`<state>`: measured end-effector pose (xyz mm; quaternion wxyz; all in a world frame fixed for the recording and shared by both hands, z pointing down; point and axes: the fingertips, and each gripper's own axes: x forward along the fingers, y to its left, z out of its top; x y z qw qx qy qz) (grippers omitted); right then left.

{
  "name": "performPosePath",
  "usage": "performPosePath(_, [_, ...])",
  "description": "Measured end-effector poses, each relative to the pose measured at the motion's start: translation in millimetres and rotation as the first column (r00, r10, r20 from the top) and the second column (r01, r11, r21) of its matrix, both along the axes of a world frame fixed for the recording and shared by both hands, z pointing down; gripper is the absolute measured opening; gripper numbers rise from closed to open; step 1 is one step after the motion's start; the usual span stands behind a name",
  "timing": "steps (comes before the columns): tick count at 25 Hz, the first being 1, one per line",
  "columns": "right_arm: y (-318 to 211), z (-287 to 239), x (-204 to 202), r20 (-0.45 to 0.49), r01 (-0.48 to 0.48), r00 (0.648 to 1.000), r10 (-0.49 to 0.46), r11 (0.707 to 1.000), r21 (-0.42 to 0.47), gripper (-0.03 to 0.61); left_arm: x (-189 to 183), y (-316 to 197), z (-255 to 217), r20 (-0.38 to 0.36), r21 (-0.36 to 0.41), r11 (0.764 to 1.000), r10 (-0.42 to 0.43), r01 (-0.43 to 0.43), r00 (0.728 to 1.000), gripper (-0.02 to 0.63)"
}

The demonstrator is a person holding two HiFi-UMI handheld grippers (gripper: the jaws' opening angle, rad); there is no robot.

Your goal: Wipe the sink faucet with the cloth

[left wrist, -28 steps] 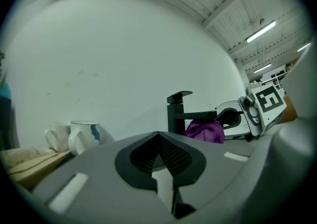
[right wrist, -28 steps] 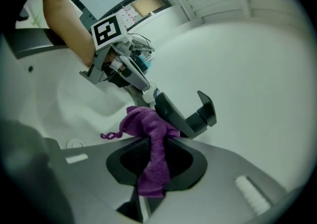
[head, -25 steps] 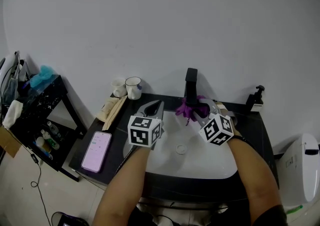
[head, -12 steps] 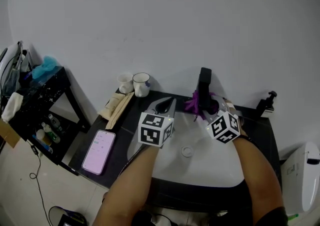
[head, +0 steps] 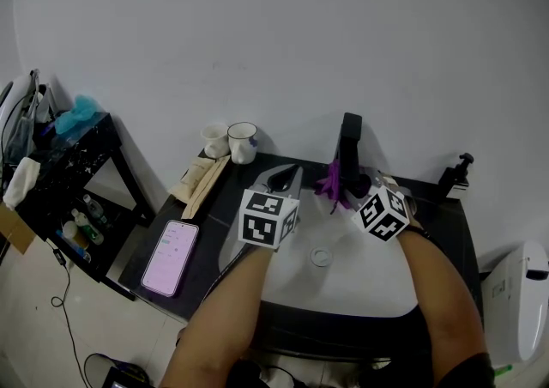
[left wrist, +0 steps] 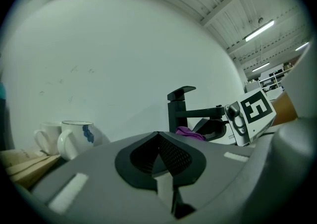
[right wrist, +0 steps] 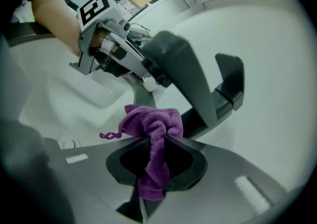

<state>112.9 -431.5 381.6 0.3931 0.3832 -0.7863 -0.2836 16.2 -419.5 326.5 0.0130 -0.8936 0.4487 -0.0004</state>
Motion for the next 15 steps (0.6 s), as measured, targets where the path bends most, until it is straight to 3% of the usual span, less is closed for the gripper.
performPosePath(4, [0.9, 7.2, 0.7, 0.013, -0.026, 1.000, 0.027, 0.998, -0.063, 0.075, 0.9, 0.1, -0.7, -0.003, 0.003, 1.000, 0.004, -0.004, 1.000, 0.018])
performPosePath(11, [37.7, -1.8, 0.2, 0.055, -0.015, 0.998, 0.017, 0.999, -0.033, 0.078, 0.6, 0.9, 2.4, 0.003, -0.007, 1.000, 0.006, -0.006, 1.000, 0.017])
performPosePath(15, [65.6, -13.1, 9.6, 0.176, -0.043, 0.983, 0.050, 0.998, -0.043, 0.078, 1.9, 8.6, 4.0, 0.027, -0.003, 1.000, 0.005, -0.005, 1.000, 0.018])
